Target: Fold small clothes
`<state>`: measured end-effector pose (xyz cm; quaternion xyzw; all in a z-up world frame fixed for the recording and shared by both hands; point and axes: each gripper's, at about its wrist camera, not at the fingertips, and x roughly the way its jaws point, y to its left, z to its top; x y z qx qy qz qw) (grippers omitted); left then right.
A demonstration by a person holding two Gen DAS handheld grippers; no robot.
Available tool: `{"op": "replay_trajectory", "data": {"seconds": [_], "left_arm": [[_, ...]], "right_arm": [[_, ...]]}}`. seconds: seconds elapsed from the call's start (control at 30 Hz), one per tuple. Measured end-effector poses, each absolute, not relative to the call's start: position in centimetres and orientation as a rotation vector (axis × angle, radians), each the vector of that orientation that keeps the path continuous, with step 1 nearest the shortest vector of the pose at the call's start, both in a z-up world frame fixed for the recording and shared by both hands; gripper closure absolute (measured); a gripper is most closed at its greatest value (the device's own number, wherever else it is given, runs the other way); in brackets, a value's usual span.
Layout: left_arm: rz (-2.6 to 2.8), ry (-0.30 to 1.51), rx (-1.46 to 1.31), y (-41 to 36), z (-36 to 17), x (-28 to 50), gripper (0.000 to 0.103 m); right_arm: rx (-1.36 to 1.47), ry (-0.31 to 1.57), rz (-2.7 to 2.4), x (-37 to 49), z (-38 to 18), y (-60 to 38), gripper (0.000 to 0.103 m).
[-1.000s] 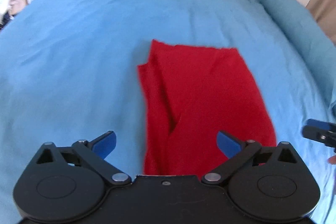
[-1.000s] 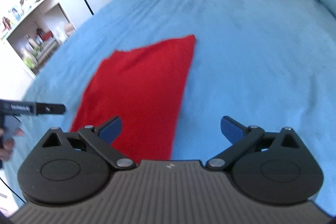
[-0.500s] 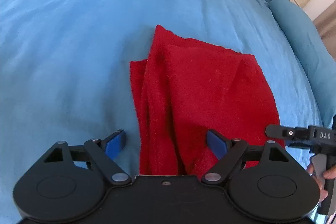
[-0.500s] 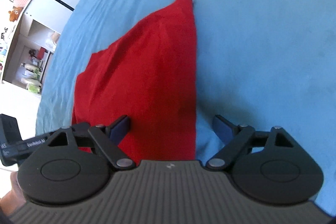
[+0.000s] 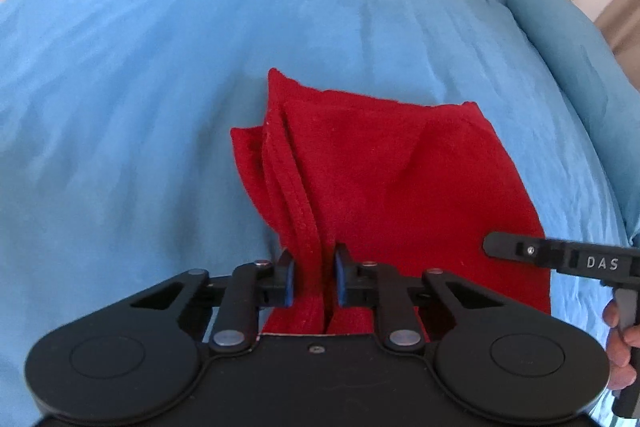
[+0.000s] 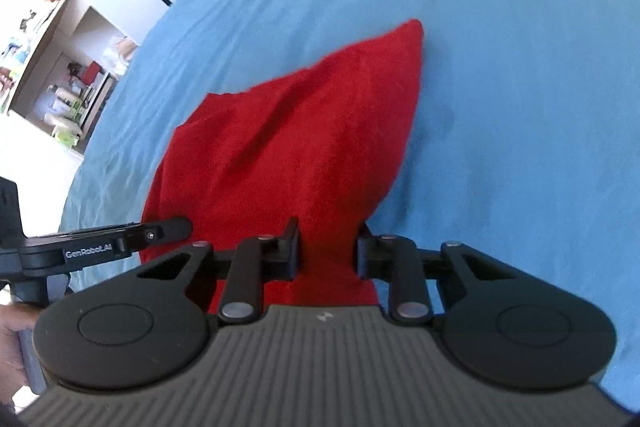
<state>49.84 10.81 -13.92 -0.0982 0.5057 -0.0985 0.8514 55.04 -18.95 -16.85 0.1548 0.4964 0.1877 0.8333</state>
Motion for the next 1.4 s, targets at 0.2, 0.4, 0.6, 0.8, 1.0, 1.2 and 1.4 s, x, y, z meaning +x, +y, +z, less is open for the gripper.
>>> {"op": "replay_trajectory", "data": {"seconds": [0.2,0.4,0.6,0.8,1.0,1.2,1.4], "left_arm": [[-0.24,1.026,-0.203,9.4,-10.0,47.0,0.084],[-0.292,1.032,-0.2,6.5,-7.4,39.5,0.084],[-0.315,1.089,-0.173,2.8,-9.7,33.5,0.084],[-0.33,1.06,-0.109,0.7,-14.3,31.4,0.083],[-0.34,0.949,-0.015,0.6,-16.9,29.4,0.073],[-0.295,0.881,0.006,0.3,-15.7,28.4,0.05],[-0.213,0.69,0.033,1.6,-7.5,22.4,0.002]], "right_arm": [[0.335,1.013,0.408,51.2,-12.5,-20.6,0.064],[0.355,1.039,0.396,43.9,-9.3,-24.4,0.064],[0.358,1.089,0.377,36.8,-11.0,-27.9,0.064],[0.432,1.078,0.379,34.1,-16.6,-31.9,0.064],[0.518,0.996,0.417,33.3,-20.4,-33.9,0.059],[0.522,0.901,0.401,31.1,-18.8,-33.9,0.037],[0.437,0.718,0.305,24.1,-10.1,-33.6,0.0]]}}
